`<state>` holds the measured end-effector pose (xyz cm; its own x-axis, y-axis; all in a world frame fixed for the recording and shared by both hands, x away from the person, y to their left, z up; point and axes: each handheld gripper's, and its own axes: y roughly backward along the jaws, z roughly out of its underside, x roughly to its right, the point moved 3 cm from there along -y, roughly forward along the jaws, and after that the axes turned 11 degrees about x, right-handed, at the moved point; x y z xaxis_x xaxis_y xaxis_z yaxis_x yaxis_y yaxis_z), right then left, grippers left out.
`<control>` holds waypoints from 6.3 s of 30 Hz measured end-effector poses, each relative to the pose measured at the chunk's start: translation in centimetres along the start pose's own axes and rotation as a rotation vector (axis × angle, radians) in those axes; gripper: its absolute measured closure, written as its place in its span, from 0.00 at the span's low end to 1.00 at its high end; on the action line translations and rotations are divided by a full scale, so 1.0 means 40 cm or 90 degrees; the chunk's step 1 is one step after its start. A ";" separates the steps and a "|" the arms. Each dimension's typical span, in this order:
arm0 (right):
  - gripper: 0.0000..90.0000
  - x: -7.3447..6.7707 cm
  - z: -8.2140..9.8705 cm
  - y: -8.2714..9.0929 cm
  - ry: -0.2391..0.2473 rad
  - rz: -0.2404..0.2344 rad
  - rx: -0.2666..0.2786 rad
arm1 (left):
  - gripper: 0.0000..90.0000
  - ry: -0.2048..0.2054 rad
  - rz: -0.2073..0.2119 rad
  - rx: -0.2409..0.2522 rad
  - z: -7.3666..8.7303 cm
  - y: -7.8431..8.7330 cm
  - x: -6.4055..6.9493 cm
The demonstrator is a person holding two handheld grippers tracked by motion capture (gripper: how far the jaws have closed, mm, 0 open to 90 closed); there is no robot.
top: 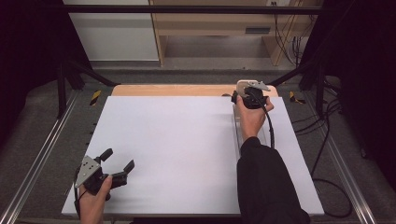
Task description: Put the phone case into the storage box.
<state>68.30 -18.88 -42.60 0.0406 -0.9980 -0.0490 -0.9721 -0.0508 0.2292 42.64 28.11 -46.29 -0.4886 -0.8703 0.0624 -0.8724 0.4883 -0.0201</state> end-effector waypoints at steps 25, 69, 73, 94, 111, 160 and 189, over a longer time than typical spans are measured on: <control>0.14 0.024 0.031 0.002 -0.028 0.001 0.014 | 0.04 -0.003 0.005 -0.004 0.001 -0.001 0.000; 0.12 0.003 0.039 -0.011 0.004 -0.016 0.008 | 0.04 -0.002 0.012 -0.005 0.001 -0.003 0.004; 0.12 0.006 0.040 -0.011 0.000 -0.020 0.006 | 0.04 -0.003 0.014 -0.006 0.002 -0.004 0.006; 0.11 0.000 0.049 -0.019 0.003 -0.015 0.003 | 0.04 -0.006 0.012 -0.006 0.000 -0.003 0.005; 0.05 0.000 0.041 -0.012 -0.010 0.003 0.000 | 0.05 -0.011 0.002 0.008 -0.008 0.002 0.005; 0.06 -0.010 -0.033 0.070 -0.049 -0.016 0.012 | 0.02 -0.007 0.014 0.014 -0.010 -0.002 0.005; 0.07 -0.039 -0.091 0.124 0.016 -0.063 0.155 | 0.02 -0.012 0.011 0.014 -0.010 -0.004 0.008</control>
<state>64.27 -17.73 -37.83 0.1411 -0.9894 -0.0342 -0.9899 -0.1406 -0.0169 42.65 27.78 -45.88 -0.5031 -0.8631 0.0434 -0.8641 0.5015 -0.0427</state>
